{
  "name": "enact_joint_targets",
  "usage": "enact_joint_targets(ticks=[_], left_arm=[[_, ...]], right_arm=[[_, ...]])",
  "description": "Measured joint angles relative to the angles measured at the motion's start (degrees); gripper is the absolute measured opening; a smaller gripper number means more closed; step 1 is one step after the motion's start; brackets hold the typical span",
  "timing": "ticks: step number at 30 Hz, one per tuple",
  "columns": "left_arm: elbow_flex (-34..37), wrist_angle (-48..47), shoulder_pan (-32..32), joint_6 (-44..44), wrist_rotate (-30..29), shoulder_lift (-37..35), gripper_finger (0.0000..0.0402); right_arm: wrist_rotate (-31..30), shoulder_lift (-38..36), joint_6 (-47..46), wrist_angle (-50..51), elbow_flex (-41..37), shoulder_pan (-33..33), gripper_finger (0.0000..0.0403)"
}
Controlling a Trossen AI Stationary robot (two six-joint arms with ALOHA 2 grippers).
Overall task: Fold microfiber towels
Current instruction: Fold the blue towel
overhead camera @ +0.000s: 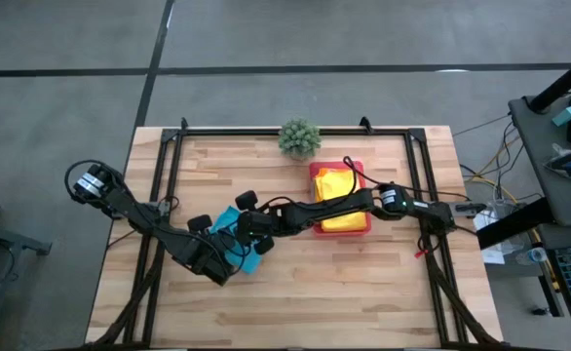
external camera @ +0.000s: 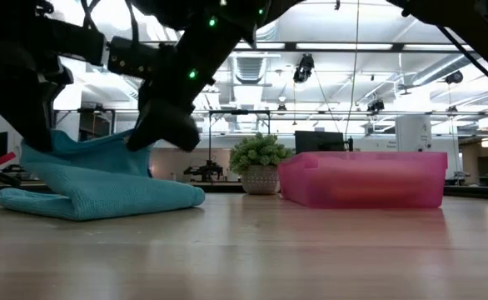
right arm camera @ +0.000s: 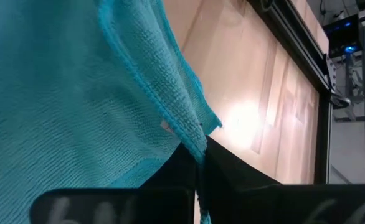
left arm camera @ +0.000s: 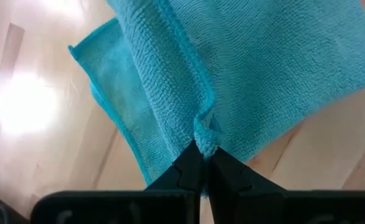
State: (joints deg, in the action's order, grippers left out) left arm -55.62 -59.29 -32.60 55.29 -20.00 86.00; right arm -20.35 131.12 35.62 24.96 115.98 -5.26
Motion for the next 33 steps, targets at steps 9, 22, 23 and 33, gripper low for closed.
enact_joint_targets(ticks=[9, 22, 23, 33], left_arm=[[2.37, 0.58, 0.31, 2.57, 0.49, 0.07, 0.0019], [2.32, -9.87, 0.65, 2.91, -0.07, 0.04, 0.0113], [2.32, -12.16, 0.68, 2.92, -0.07, 0.04, 0.0114], [2.32, -14.53, 0.59, 2.88, 0.33, 0.04, 0.0114]], right_arm=[[-0.81, 2.09, -0.55, -1.69, 0.33, 0.88, 0.003], [-0.88, 1.11, -4.31, 0.02, 1.01, 1.92, 0.0149], [-0.87, 0.71, -5.09, 1.19, 1.01, 1.83, 0.0153], [14.97, -2.39, -18.64, 16.53, 0.42, -0.04, 0.0127]])
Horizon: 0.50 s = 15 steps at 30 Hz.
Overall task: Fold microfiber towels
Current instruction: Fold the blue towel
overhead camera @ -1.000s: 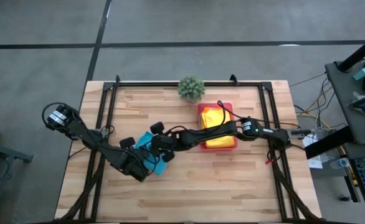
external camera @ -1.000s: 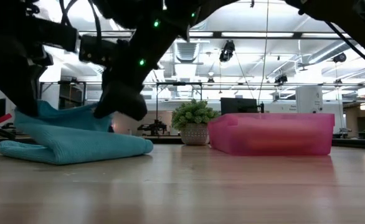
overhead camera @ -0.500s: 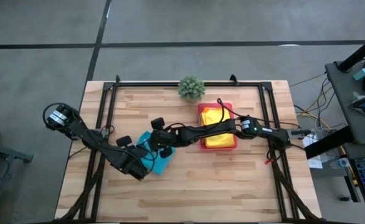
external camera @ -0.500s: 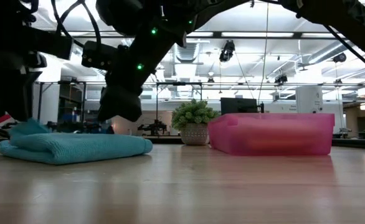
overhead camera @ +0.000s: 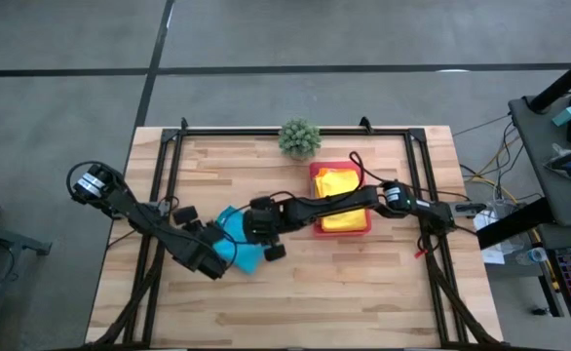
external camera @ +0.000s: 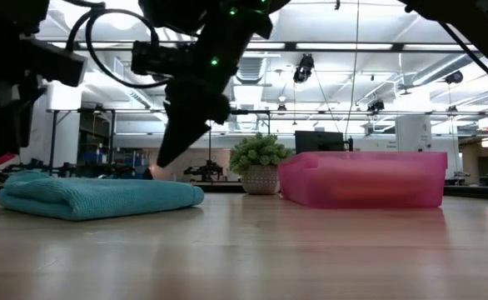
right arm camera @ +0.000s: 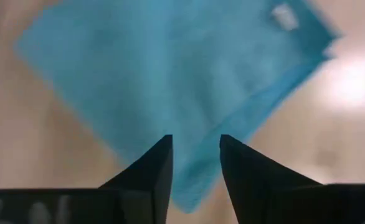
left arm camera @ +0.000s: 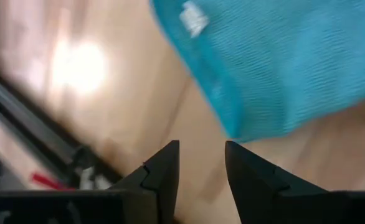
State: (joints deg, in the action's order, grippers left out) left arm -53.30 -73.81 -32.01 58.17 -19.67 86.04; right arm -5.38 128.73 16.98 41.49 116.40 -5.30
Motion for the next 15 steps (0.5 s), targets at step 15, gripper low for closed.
enact_joint_targets(ticks=[15], left_arm=[[0.99, 15.02, -1.55, -9.5, -1.65, -6.31, 0.0114]], right_arm=[[0.72, -8.07, -4.33, -2.98, -14.86, -5.17, 0.0068]])
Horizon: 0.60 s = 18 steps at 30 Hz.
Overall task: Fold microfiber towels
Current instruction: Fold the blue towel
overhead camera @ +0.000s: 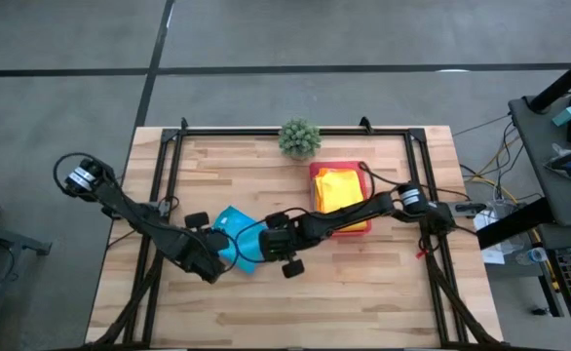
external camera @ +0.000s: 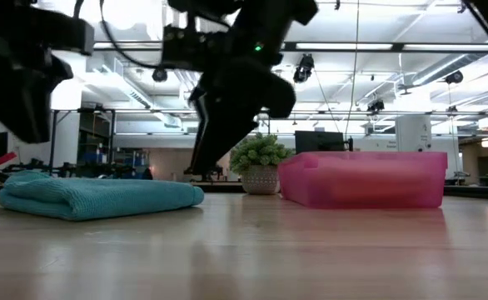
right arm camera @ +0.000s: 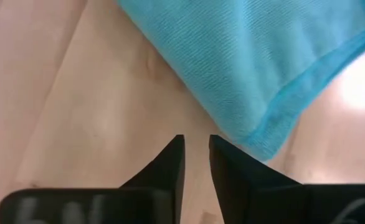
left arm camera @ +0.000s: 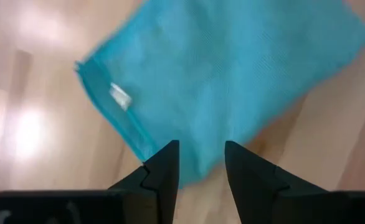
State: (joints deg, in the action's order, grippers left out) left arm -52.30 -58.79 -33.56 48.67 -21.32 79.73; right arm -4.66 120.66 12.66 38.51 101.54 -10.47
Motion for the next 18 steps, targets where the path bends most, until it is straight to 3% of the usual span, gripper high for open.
enact_joint_targets(ticks=[9, 18], left_arm=[[9.45, 12.35, 0.99, -0.09, -6.4, -9.15, 0.0114], [20.42, 27.79, 6.97, -7.77, -12.28, -10.44, 0.0114]], right_arm=[[-0.44, -12.13, 1.03, -17.31, -17.51, -0.01, 0.0057], [-0.47, -19.04, 3.85, -40.43, -32.61, 0.12, 0.0057]])
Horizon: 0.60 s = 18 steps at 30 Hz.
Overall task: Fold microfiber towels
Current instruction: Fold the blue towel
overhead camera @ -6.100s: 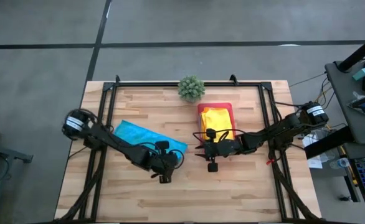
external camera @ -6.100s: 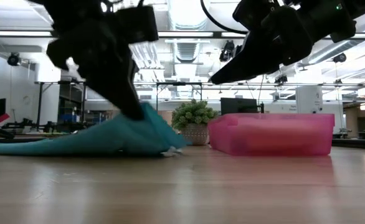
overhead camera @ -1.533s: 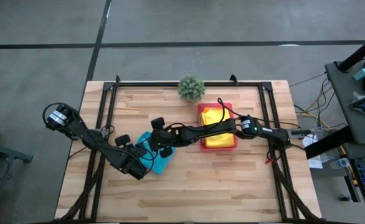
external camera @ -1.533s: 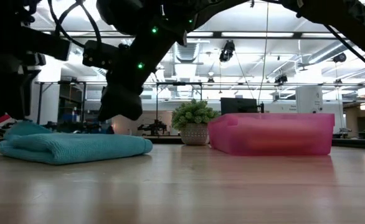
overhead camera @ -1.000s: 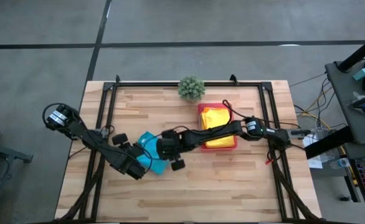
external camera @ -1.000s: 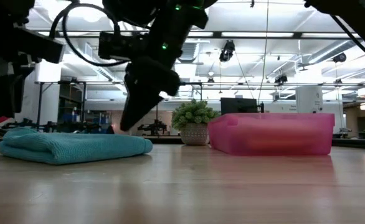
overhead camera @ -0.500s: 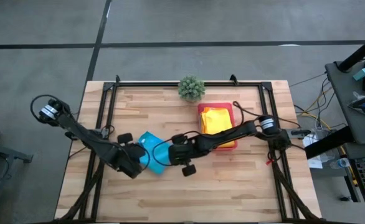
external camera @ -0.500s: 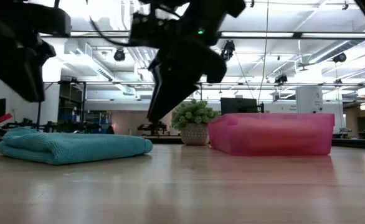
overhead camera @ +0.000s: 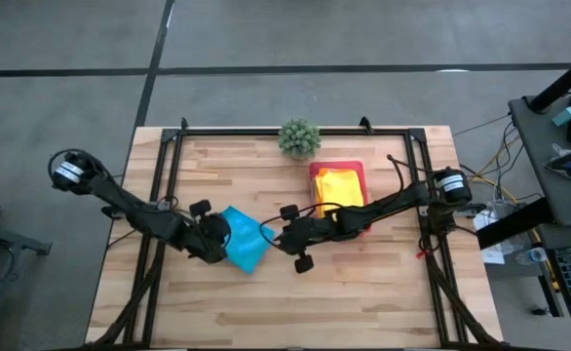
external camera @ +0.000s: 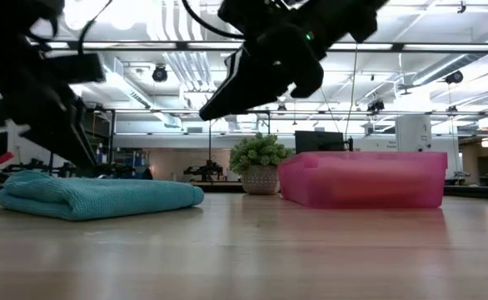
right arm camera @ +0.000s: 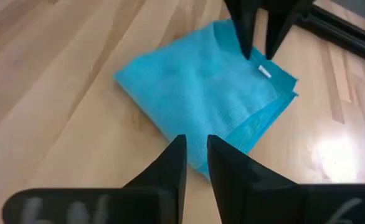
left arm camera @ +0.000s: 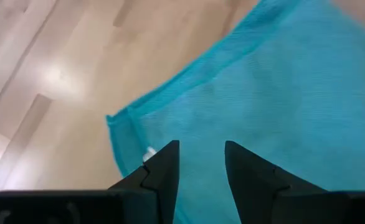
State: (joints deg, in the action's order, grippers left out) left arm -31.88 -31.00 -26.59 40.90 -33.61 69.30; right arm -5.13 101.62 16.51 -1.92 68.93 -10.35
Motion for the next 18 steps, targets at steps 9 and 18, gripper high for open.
enact_joint_targets(ticks=[9, 18], left_arm=[[6.47, 10.2, 9.77, -4.33, -0.17, 0.12, 0.0114], [10.11, 20.22, 13.51, -4.35, 3.49, 1.11, 0.0114]], right_arm=[[-0.3, 0.04, -2.94, -9.05, -7.48, 0.5, 0.0057], [-0.43, 0.07, -4.96, -15.98, -12.15, 0.5, 0.0057]])
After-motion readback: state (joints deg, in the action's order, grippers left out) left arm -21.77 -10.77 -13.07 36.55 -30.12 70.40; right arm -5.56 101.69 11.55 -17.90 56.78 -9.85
